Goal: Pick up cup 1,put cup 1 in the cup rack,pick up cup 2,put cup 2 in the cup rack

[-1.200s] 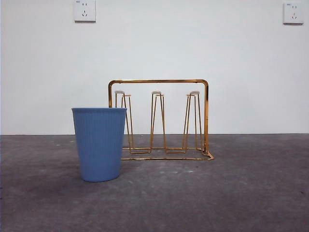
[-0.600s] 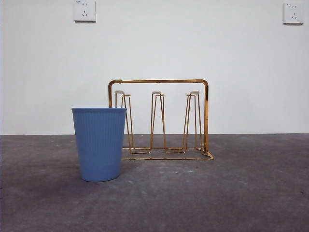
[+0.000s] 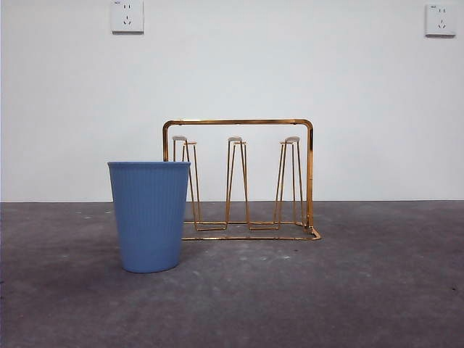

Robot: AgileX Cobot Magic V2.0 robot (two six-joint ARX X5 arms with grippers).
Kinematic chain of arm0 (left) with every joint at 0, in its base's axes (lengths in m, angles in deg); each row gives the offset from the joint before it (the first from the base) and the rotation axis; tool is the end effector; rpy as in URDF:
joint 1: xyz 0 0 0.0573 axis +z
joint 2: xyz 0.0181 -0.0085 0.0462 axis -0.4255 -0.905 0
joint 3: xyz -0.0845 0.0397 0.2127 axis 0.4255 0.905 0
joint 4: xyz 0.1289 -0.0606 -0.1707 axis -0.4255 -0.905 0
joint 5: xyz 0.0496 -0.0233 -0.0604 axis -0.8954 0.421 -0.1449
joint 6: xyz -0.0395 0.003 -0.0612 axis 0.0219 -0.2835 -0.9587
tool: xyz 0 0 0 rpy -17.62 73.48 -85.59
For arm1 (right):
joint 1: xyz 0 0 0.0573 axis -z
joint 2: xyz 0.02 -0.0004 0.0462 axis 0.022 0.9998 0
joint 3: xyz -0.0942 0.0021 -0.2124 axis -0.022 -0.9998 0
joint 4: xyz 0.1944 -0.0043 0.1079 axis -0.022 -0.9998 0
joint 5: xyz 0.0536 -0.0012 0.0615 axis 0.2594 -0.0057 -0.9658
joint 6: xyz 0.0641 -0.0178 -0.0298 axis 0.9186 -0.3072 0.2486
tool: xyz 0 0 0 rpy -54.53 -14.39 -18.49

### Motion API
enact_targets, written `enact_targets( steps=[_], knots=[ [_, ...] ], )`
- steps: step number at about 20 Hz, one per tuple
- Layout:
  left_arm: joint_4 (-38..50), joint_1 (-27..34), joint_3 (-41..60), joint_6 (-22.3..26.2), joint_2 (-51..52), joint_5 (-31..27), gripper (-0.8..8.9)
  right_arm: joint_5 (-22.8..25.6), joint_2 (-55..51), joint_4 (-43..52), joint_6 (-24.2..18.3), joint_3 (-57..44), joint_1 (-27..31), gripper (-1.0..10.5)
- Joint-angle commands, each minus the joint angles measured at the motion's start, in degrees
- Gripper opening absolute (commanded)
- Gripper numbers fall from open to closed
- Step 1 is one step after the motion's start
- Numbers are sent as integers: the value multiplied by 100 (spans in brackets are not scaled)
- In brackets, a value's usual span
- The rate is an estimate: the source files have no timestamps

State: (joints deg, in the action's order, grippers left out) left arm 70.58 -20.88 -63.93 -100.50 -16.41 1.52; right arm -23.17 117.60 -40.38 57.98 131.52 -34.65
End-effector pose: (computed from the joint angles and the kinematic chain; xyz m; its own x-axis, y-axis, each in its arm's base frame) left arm 0.2047 -0.2349 0.3964 0.3406 -0.7467 0.5714 0.7906 -0.1014 -0.6038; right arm 0.1301 0.0934 0.4123 0.7508 0.6305 -0.1967 -0.6421 0.7666 0.0060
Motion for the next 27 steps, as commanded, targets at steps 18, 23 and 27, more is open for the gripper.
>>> enact_targets(
  steps=[18, 23, 27],
  knots=[
    [-3410, 50, -210, 4391, -39, -2046, -7, 1167, -1113, -2437, -337, -24, -2, 221],
    [-3390, -20, -273, 4900, -345, -2345, -7, 1167, -1130, -2437, -339, -24, -2, 221],
    [-3390, -24, -509, 5080, -800, -2420, -7, 1167, -1126, -2435, -339, -24, -2, 221]
  ],
)
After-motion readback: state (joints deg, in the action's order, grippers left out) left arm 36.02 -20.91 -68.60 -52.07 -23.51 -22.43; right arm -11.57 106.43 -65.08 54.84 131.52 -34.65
